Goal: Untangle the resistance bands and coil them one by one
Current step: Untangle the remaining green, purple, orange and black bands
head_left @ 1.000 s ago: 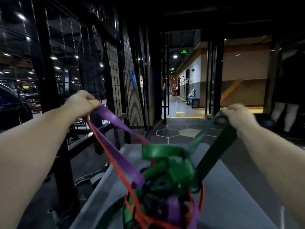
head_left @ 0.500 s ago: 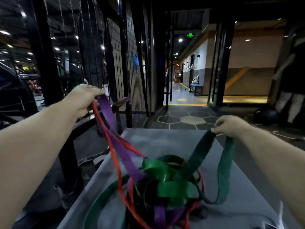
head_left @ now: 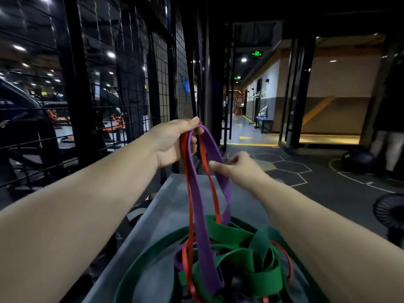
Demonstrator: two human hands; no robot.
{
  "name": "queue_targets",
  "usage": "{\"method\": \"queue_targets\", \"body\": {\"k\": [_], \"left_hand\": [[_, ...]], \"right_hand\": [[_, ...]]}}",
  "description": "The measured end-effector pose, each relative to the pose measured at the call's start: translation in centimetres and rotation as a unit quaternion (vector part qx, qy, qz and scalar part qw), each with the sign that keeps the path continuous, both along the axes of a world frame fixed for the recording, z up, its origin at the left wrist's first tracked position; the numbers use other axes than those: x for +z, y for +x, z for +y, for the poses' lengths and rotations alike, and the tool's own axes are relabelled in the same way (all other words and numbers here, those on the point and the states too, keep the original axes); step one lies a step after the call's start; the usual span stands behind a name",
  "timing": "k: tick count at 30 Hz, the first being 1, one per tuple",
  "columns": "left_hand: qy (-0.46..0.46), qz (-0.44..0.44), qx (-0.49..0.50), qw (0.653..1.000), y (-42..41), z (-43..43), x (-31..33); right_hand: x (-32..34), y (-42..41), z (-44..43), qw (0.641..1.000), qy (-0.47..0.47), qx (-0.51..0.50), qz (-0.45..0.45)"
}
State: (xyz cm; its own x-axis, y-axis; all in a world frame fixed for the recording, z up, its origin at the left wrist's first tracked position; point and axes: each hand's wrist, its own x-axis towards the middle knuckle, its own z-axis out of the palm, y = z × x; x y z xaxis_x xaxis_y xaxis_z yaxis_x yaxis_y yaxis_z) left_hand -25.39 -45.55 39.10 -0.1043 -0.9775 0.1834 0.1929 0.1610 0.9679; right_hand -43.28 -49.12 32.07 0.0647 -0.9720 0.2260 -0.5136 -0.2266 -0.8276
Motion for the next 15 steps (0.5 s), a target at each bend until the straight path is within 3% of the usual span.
{"method": "queue_targets", "body": {"k": [2,7,11,15], "left_hand": [[-0.014,-0.005,-0.003,1.000,0.1,0.7,0.7],[-0.041,0.023,0.010,0.999,0.7,2.1,3.2],[-0.052,0.066,0.057,0.995,1.1,2.3,4.3],[-0.049,0.125,0.126,0.983,1.6,1.9,4.9]], "right_hand": [[0.5,-0.7,-0.1,0.999,-0.017,-0.024,-0.027],[-1.1,-1.1,0.8,0.966,0.105,0.236,-0.034],[-4.6,-0.3,1.4,0.941,0.105,0.308,-0.098],[-7.7,1.4,2.4,0.915,0.120,0.372,-0.097]]}}
